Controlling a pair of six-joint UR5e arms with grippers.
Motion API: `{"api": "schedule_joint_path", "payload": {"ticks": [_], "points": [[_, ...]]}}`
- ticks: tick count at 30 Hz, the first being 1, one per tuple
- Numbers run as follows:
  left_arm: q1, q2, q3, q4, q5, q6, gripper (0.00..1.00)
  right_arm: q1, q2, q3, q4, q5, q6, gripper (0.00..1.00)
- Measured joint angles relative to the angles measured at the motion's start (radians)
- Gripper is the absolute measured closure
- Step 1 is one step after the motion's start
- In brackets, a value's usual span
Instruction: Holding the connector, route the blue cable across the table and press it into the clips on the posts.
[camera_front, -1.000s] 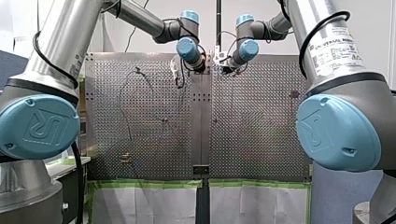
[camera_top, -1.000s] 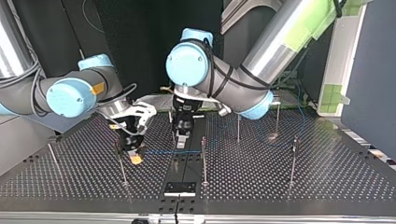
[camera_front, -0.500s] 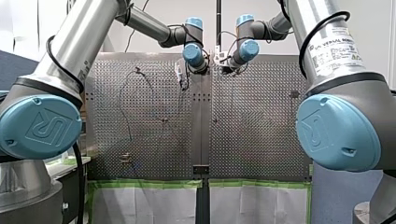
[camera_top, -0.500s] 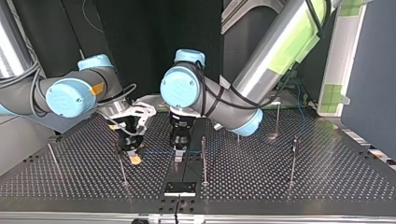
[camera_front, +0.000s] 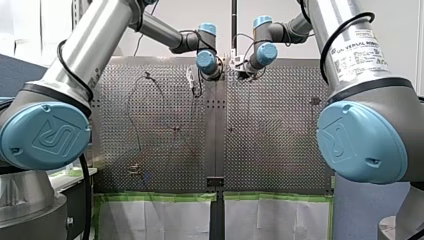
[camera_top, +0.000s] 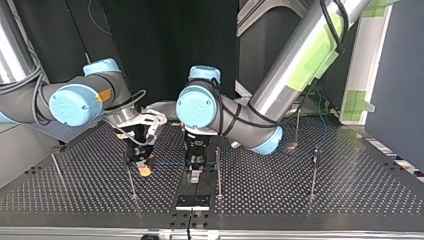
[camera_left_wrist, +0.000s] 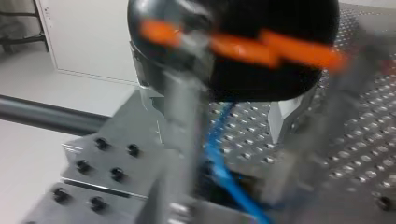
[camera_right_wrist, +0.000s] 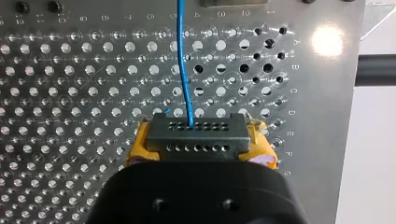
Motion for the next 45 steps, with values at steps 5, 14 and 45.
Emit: {"api": "schedule_joint_path", "payload": {"ticks": [5,14,45], "points": [[0.010,-0.016,0.011,0.001,0.007,0.000,0.00,0.000,0.000,0.000,0.000,-0.002,0.001,1.00],[0.007,-0.017,0.016,-0.008,-0.017,0.014,0.30,-0.001,0.000,0.000,0.000,-0.004,0.003,1.00],[-0.045,0.041,-0.095,0.008,-0.127,-0.014,1.00,0.012,0.001,0.030,0.005,-0.008,0.004,1.00]]}}
